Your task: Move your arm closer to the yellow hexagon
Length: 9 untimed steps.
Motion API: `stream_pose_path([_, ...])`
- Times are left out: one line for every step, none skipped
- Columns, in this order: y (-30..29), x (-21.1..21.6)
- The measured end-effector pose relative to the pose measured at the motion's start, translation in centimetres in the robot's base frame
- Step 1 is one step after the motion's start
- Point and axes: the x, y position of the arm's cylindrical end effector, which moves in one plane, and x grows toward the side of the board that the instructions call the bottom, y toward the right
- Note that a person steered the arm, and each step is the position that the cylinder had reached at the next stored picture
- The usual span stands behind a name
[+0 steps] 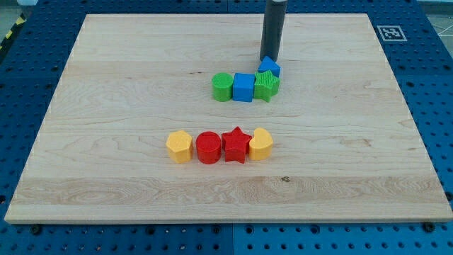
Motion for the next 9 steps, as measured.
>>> stream_pose_path([0.1,-0.5])
stream_pose_path([-1.8,-1.7])
stream_pose_path([-6.2,-2.4])
stream_pose_path([-11.2,-2.4])
stream_pose_path([-15.3,-1.7])
stream_pose_path([-18.3,1.0])
stream_pose_path([-19.7,5.1])
stream_pose_path([-19.7,9.4])
stream_pose_path([-19.7,13.2])
